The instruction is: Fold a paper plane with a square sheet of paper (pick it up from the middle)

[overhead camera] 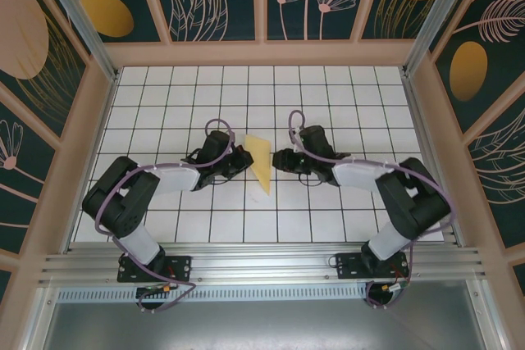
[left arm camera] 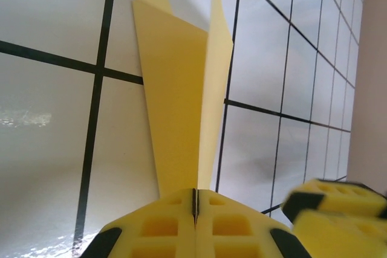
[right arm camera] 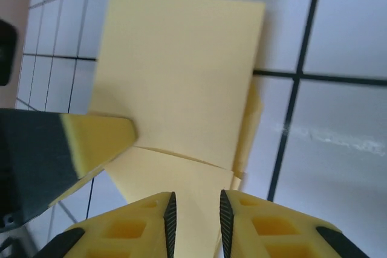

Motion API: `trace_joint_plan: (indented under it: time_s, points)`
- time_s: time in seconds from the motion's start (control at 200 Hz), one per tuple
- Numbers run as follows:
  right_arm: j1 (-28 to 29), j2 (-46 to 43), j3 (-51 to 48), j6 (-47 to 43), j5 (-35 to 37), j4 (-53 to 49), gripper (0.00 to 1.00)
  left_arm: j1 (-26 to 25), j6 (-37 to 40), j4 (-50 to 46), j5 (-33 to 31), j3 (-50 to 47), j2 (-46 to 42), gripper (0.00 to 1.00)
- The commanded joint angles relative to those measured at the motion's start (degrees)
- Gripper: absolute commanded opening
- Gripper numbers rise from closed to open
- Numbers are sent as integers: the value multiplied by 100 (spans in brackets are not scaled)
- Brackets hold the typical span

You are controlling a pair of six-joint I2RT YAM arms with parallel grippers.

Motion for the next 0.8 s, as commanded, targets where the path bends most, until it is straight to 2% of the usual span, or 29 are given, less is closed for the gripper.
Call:
trace_joint_plan:
  time_s: [0.0, 0.065, 0.165, 0.28, 0.575, 0.796]
  points:
    - [822, -641, -607, -1091, 1628, 647, 30, -12, -261, 6, -153, -57, -223, 0]
    - [1269, -711, -867, -1674, 2235, 995, 31, -16, -300, -4, -175, -62, -275, 0]
    - [1660, -509, -993, -2237, 2439, 1277, 32, -29, -312, -99, -173, 12, -257, 0]
    - [2214, -130, -877, -2721, 3466, 1435, 33, -61, -293, -176, -173, 69, -183, 0]
    - [2539, 763, -333, -3356, 4325, 1673, 34, -97, -250, -293, -162, 142, -91, 0]
    - [2552, 1193, -134, -3701, 4470, 1845, 26, -108, -258, -294, -158, 141, -83, 0]
